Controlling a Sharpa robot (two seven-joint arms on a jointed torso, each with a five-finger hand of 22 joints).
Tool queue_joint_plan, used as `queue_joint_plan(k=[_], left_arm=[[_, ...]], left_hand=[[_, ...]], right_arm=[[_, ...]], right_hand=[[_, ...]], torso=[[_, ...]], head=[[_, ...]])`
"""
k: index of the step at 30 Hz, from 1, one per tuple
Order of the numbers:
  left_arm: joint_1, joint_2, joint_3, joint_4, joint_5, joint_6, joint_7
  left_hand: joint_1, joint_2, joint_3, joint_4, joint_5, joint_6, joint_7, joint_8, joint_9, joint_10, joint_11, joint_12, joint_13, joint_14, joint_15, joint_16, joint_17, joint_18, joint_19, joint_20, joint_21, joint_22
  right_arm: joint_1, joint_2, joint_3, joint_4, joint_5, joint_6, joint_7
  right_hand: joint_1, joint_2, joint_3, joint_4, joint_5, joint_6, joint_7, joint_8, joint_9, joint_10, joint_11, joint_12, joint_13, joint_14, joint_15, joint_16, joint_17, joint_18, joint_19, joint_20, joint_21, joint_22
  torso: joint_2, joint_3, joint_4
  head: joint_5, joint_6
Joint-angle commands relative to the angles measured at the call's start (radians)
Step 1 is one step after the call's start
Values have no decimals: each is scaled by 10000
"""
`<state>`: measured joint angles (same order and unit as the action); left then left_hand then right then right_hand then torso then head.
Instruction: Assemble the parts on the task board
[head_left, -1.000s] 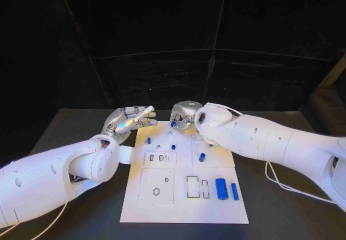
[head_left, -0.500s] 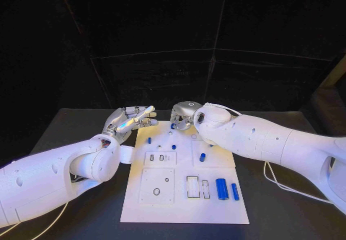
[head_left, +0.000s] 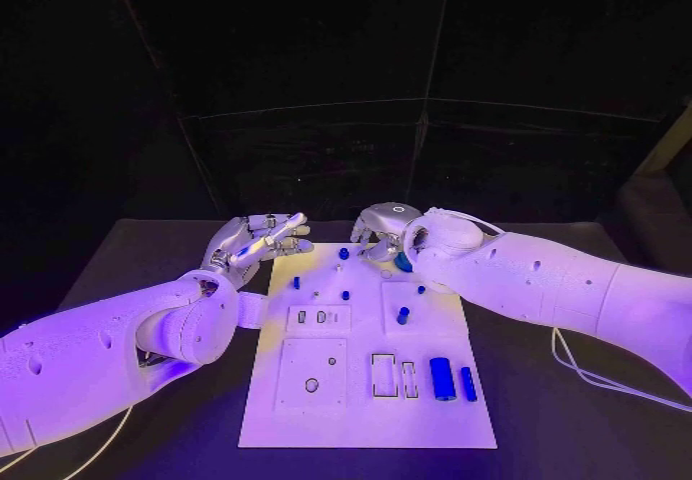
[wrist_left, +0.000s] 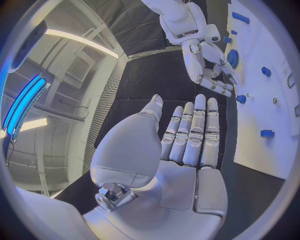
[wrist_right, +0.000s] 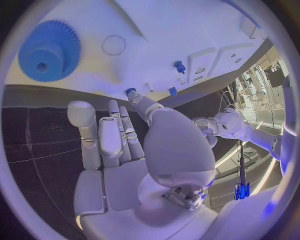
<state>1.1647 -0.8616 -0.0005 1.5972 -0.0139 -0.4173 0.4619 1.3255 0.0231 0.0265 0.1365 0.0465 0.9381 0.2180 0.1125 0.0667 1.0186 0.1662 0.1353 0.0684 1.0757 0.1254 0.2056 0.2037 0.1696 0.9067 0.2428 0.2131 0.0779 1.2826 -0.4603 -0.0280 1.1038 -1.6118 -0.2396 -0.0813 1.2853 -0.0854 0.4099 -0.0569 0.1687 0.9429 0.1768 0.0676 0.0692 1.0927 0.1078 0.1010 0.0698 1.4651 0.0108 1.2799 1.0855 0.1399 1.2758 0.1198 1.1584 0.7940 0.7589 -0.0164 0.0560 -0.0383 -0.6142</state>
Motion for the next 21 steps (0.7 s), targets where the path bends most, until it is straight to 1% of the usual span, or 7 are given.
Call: queue_joint_plan(k=[1,4,9,12,14,17,21], left_arm=[[21,-30,11,-1,-22,118,32],[23,-55,10,-7,-21,133,26],[23,-67,9,-31,-21,154,7],[22,-49,8,-61,-20,176,-6],[21,-34,8,-78,-20,189,-12],[20,-6,7,-104,-20,209,-20],[18,30,6,-147,-20,233,-32]], left_hand=[[11,68,-53,-33,22,28,23,-36,-16,53,40,-32,-12,60,14,-23,15,140,84,-5,-68,-10],[11,69,-55,-35,22,29,20,-38,-16,54,40,-34,-11,60,15,-26,16,140,86,-5,-71,-12],[11,69,-55,-35,22,29,20,-38,-16,54,40,-34,-11,60,15,-26,16,140,86,-5,-71,-12],[11,69,-55,-35,22,29,20,-38,-16,54,40,-34,-11,60,15,-26,16,140,86,-5,-71,-12],[11,69,-55,-35,22,29,20,-38,-16,54,40,-34,-11,60,15,-26,16,140,86,-5,-71,-12],[11,69,-55,-35,22,29,20,-38,-16,54,40,-34,-11,60,15,-26,16,140,86,-5,-71,-12],[11,69,-55,-35,22,29,20,-38,-16,54,40,-34,-11,60,15,-26,16,140,86,-5,-71,-12]], right_arm=[[46,-567,186,613,484,-613,-208],[47,-1157,314,1105,1147,-548,-365],[52,-2008,423,1591,2148,-157,-669],[54,-2299,447,1644,2254,150,-861],[54,-2391,454,1619,2269,365,-952],[54,-2461,461,1510,2271,779,-1084],[53,-2394,462,1334,2207,1158,-1154]], right_hand=[[-64,-132,-19,146,-4,185,5,98,26,489,-63,279,88,250,23,114,130,-66,152,-12,190,247],[-202,-325,-237,294,-115,255,-76,118,26,1395,-241,821,341,346,-111,378,497,-104,310,-119,398,542],[-373,-772,-1216,652,67,-155,-306,61,-1,2396,-521,2076,1273,432,-356,702,913,-199,578,-414,776,1104],[-51,-718,-2283,1032,220,-410,-337,205,32,2058,-572,3688,2779,461,-399,898,1152,-301,762,-457,1086,1605],[185,-599,-2885,1348,262,-494,-351,342,48,1359,-510,4812,3946,473,-355,1003,1270,-314,880,-518,1308,1956],[491,-422,-3398,1757,328,-651,-324,481,41,1440,-511,7282,6488,483,-327,1103,1372,-419,997,-429,1567,2383],[777,-373,-3733,2126,366,-813,-240,594,25,1422,-463,8599,7970,481,-305,1156,1400,-445,1024,-375,1707,2597]], torso=[[-16,9,-54],[-23,11,-77],[-37,12,-204],[-31,35,-252],[-30,29,-216],[-23,16,-187],[-23,29,-175]], head=[[-7,36],[-40,68],[-26,112],[-8,113],[-63,100],[-124,100],[-110,73]])
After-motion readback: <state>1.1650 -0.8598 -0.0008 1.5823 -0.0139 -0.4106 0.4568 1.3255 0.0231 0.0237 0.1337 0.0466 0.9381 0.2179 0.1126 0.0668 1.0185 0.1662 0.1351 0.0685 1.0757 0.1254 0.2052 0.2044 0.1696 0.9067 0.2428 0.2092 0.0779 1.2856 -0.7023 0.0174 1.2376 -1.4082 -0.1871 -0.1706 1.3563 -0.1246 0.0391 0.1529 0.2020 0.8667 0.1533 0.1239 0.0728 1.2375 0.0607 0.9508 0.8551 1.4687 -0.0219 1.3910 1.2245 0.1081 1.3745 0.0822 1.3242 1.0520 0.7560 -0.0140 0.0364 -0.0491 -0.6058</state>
